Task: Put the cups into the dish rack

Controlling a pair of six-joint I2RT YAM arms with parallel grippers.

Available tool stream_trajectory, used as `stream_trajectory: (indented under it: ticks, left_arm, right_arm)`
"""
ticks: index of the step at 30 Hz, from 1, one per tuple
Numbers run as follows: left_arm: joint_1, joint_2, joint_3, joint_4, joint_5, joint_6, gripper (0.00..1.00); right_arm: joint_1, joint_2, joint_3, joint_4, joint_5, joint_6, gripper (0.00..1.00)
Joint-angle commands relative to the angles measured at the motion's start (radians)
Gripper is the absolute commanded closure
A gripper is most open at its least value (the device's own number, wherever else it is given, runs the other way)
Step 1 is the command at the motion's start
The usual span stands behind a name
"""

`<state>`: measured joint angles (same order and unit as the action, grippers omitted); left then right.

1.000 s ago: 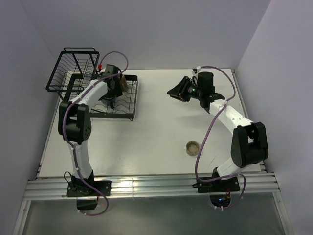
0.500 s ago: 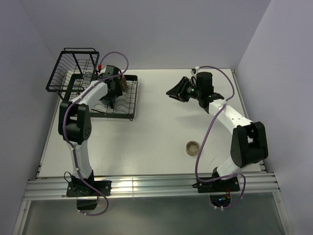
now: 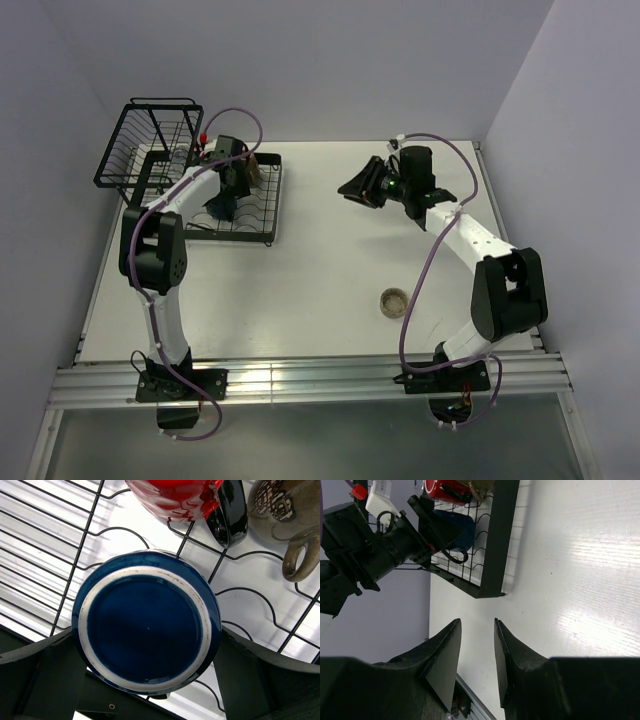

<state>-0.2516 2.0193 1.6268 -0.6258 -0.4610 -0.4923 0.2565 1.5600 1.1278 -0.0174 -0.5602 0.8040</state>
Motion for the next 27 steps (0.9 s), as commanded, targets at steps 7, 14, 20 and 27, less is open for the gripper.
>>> stream_trajectory:
  ticks: [7, 14, 20, 27]
  left_arm:
    - [-0.009, -0.106, 0.019, 0.025, -0.057, 0.012, 0.01]
    - [-0.012, -0.113, 0.048, 0.002, -0.070, 0.023, 0.01]
    - [-0.017, -0.111, 0.045, 0.009, -0.064, 0.020, 0.01]
    - [-0.061, -0.159, 0.084, -0.018, -0.091, 0.029, 0.01]
  right_arm:
    - [0.021, 0.005, 0.066, -0.027, 0.036, -0.035, 0.60]
    - [0.029, 0.005, 0.082, -0.053, 0.051, -0.046, 0.60]
    - [0.032, -0.003, 0.092, -0.079, 0.069, -0.060, 0.59]
    - [0.043, -0.032, 0.092, -0.121, 0.134, -0.089, 0.59]
